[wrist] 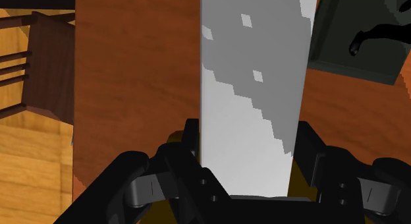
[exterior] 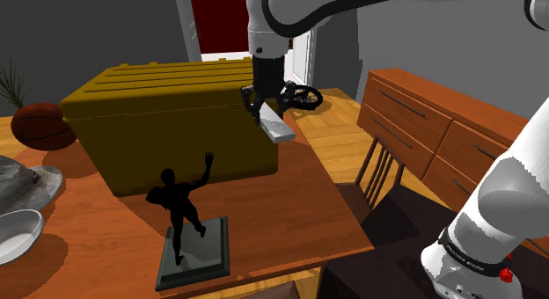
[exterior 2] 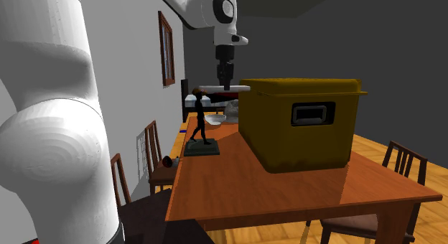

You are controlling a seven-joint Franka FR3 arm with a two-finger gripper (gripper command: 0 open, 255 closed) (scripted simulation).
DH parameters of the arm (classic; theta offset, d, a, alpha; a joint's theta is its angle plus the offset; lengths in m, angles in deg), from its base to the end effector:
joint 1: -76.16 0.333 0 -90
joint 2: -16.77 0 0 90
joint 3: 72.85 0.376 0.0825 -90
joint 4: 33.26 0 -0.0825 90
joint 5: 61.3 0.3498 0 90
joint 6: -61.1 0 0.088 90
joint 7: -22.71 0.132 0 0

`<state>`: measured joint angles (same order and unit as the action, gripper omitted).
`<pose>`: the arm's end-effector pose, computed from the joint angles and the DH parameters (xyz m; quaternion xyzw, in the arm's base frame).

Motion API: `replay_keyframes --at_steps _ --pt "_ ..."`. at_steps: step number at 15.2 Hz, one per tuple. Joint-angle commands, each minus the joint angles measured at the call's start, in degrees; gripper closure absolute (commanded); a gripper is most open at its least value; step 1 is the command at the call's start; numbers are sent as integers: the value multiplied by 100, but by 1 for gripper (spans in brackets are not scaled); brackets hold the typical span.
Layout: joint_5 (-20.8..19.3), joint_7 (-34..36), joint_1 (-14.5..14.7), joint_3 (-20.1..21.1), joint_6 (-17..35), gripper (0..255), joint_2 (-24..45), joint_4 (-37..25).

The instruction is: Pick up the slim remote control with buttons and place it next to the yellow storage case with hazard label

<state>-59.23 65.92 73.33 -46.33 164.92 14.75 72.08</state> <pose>0.4719 0.2154 0.5782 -0.9847 0.1738 0.0032 0.0095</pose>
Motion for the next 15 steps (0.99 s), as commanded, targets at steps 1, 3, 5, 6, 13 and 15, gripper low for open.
replay_keyframes --at_steps 1,3,5,6,13,15 --pt "-1 -13 -4 -4 142 255 5 133" --pt "-6 -12 -2 -1 294 255 18 274" --pt "-13 -8 1 2 446 255 36 409" --pt "-17 -6 2 4 522 255 47 474" --pt "-67 24 13 18 1049 255 164 896" --pt "-88 38 17 22 1198 255 209 1005"
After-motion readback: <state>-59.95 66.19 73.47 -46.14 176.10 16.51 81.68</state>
